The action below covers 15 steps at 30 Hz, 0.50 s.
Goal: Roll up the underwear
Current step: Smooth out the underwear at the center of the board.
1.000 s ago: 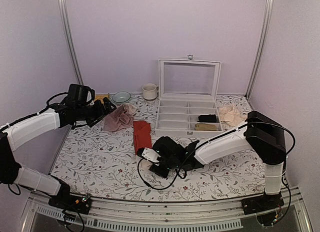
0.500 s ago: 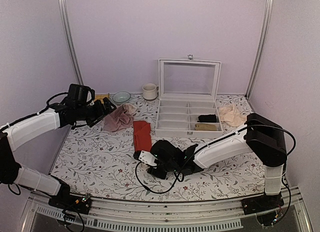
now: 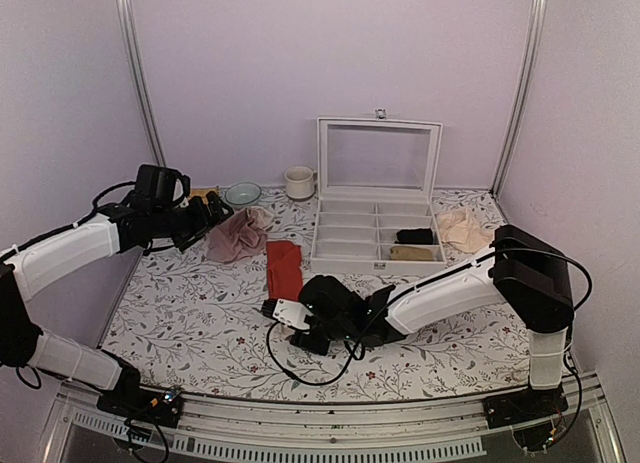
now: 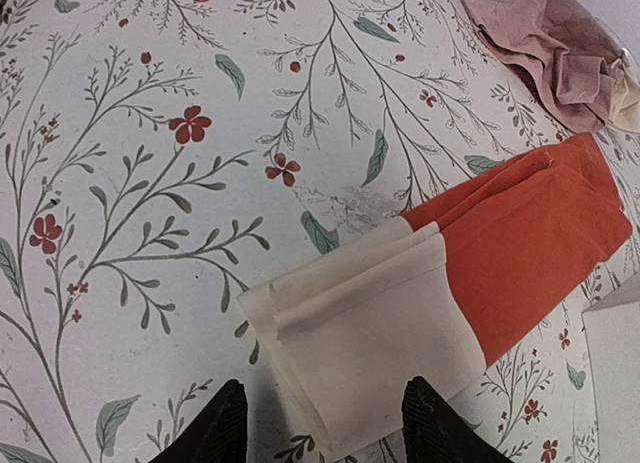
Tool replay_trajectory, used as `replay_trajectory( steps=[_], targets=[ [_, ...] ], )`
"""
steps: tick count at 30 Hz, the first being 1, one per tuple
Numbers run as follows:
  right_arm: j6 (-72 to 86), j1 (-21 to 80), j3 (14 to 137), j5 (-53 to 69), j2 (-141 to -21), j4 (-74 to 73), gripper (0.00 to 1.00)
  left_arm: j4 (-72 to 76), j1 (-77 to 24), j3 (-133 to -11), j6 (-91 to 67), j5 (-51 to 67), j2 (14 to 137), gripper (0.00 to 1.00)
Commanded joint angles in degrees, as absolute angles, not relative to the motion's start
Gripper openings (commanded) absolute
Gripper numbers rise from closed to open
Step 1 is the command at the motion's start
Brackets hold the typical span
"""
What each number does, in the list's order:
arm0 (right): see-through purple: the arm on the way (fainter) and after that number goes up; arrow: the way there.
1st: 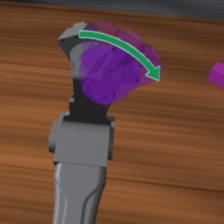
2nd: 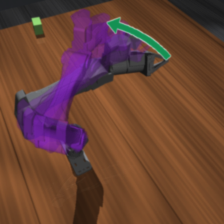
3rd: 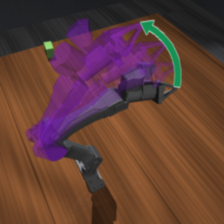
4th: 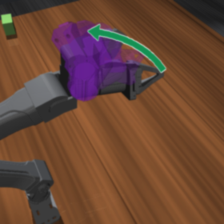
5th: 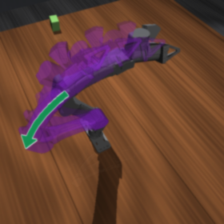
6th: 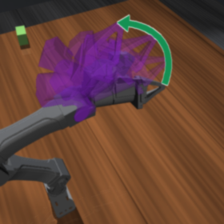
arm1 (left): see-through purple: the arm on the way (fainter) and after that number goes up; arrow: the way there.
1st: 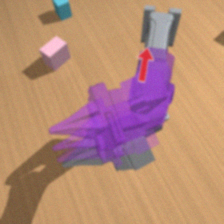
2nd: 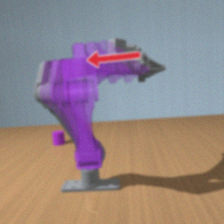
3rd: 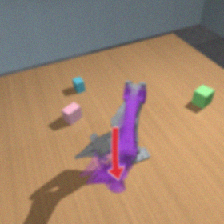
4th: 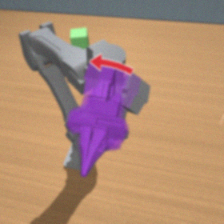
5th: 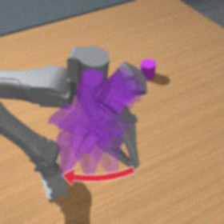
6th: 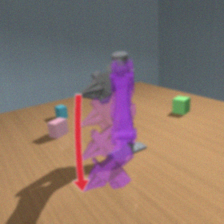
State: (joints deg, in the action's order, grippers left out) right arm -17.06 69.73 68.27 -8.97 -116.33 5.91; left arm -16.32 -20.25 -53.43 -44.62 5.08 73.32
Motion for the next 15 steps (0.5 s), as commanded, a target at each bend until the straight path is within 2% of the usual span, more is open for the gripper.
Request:
replay_trajectory(
  steps=[1, 9, 15],
  targets=[
    [-17.9, 69.8, 70.2, -5.9, -115.5, 7.5, 0.53, -17.8, -21.1, -55.3, -44.0, 5.0, 73.2, 1.0],
    [-9.4, 66.6, 68.8, -1.1, -110.3, 6.1, 0.52, -16.7, -23.6, -53.9, -47.1, 7.0, 74.7, 1.0],
    [7.5, 58.8, 67.6, 12.4, -103.7, 3.6, 0.51, -15.4, -28.4, -54.3, -50.4, 6.3, 79.0, 1.0]
  ],
)
